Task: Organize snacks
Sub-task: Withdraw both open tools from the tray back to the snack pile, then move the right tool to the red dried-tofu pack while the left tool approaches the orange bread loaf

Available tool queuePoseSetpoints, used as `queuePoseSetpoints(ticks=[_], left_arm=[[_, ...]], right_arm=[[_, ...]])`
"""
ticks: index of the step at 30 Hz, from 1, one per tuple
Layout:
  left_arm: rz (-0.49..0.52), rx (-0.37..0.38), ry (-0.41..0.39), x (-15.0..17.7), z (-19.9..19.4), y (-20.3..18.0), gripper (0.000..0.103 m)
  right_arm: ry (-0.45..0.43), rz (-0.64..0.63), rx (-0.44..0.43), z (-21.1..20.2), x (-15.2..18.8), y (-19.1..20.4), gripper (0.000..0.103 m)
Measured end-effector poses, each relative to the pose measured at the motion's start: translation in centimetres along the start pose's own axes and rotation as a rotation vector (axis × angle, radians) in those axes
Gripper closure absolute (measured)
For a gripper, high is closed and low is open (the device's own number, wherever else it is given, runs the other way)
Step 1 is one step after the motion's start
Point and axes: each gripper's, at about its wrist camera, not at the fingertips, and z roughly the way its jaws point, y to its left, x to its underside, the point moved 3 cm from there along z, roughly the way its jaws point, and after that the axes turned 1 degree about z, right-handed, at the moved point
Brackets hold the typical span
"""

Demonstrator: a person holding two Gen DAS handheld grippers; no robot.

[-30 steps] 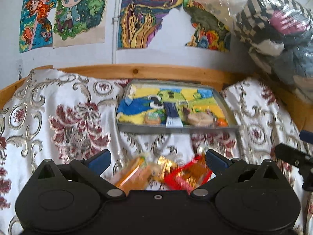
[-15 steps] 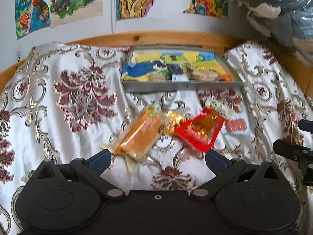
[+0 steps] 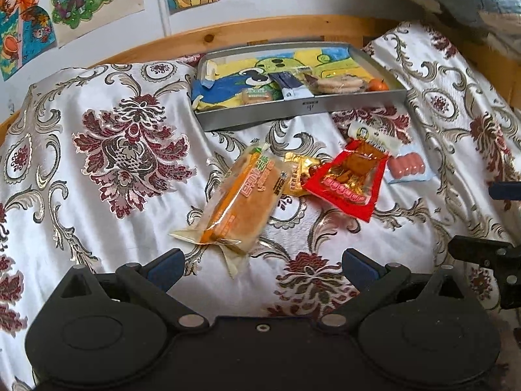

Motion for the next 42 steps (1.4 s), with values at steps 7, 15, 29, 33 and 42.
queuePoseSetpoints(ticks=[7,15,29,33,42], left_arm=[[0.001,-0.002,0.023,-0.4,2.0,1.2,0.001],[0.001,-0.017,0.012,-1.5,4.1,2.2,0.001],[0.063,-0.057,-0.034,-1.5,6.9,2.4,0.001],[0.073,-0.066,-0.048,-1.6,7.4,2.4,0.001],[0.079,-0.042,-0.052,-1.5,8.1,2.2,0.003]], right_arm=[[0.069,0.032,-0.054,2.0,-0.7,0.4,0.0],[0.127,0.102,-0.073,5.0,-2.1,0.1,0.0],[0.164,0.293,-0.088,11.5,-5.6,-0.6,0.0],[0.167,0.336,-0.066,13.7,-6.7,-0.5,0.0],[0.198,0.419,0.027,17.0,-6.9,-0.9,0.01]])
